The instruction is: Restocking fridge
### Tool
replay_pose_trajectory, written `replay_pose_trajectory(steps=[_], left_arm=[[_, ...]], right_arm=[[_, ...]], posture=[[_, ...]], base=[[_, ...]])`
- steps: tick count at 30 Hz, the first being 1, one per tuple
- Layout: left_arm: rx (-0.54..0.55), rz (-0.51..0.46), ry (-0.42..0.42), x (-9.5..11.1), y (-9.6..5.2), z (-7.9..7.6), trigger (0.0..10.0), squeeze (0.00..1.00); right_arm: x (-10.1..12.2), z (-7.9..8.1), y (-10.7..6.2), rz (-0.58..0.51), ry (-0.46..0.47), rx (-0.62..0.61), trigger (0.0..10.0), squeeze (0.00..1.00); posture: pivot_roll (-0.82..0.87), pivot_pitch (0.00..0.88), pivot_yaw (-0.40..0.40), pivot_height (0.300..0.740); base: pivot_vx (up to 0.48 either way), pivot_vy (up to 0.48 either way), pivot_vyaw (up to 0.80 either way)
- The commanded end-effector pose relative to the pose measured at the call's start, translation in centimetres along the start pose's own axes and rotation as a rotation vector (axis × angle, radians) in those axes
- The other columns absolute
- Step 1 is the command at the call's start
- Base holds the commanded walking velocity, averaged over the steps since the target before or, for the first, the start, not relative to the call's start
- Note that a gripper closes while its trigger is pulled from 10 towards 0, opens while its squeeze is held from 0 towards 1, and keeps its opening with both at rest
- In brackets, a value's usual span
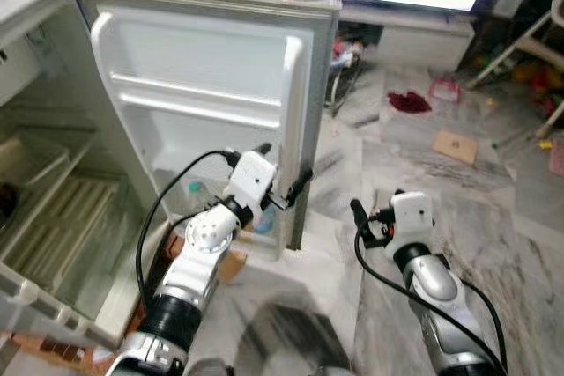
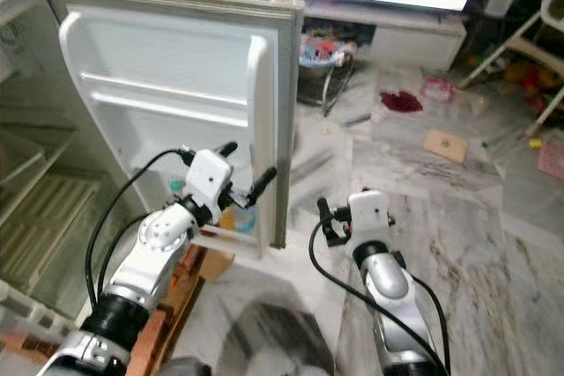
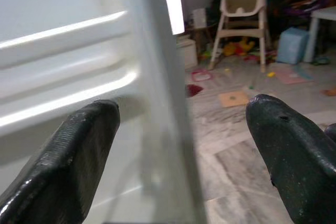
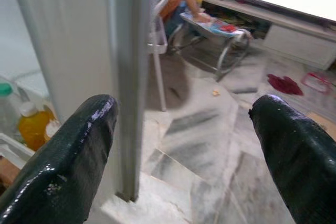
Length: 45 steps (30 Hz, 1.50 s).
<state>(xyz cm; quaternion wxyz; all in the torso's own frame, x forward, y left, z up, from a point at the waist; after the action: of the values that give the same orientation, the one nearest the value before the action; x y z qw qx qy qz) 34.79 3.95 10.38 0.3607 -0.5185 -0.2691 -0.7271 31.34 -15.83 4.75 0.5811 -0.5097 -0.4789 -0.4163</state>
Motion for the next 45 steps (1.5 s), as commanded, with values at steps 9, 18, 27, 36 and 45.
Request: replay_pose_trajectory(steps=[9,18,27,36,45], left_arm=[[0.002,0.010,0.023,0.0,0.3,0.6,10.0,0.00],[0.029,-0.015,-0.019,0.5,0.3,1.0,10.0,0.00],[0.086,0.065,-0.040,-2.0,-3.2,0.8,10.0,0.00],[0.142,0.118,-0.023,-3.4,-6.0,1.9,10.0,0.00],[0.176,0.138,0.001,-3.2,-7.3,3.7,10.0,0.00]], right_arm=[[0.4,0.7,0.3,-0.013,-0.001,0.017,10.0,0.00],[0.4,0.7,0.2,-0.015,-0.008,0.015,10.0,0.00],[0.4,0.8,0.1,-0.016,0.002,0.013,10.0,0.00],[0.8,0.7,0.5,-0.023,-0.005,0.013,10.0,0.00],[0.8,1.0,0.2,-0.030,-0.007,0.009,10.0,0.00]], posture=[[0.01,0.023,-0.051,0.740],[-0.01,0.024,-0.046,0.740],[0.01,0.029,-0.053,0.740],[0.03,0.054,-0.056,0.740],[0.04,0.077,-0.056,0.740]], base=[[0.473,0.000,0.00],[0.372,0.000,0.00],[0.000,0.000,0.00],[0.000,-0.207,-0.79],[0.174,-0.356,-0.80]])
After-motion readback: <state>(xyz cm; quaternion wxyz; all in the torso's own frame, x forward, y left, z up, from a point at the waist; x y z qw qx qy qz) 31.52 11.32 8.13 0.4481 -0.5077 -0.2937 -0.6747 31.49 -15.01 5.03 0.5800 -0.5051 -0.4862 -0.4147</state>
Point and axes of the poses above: a point about 5 cm out from each wrist's last joint towards the gripper, its own y axis pointing out of the wrist towards the gripper, its own x axis along the axis of the wrist's last joint, z = x × y, the point moved 6 cm from there along y, pointing out of the wrist towards the gripper, and after that the axes turned 7 degrees about y, right-handed, at the moved point
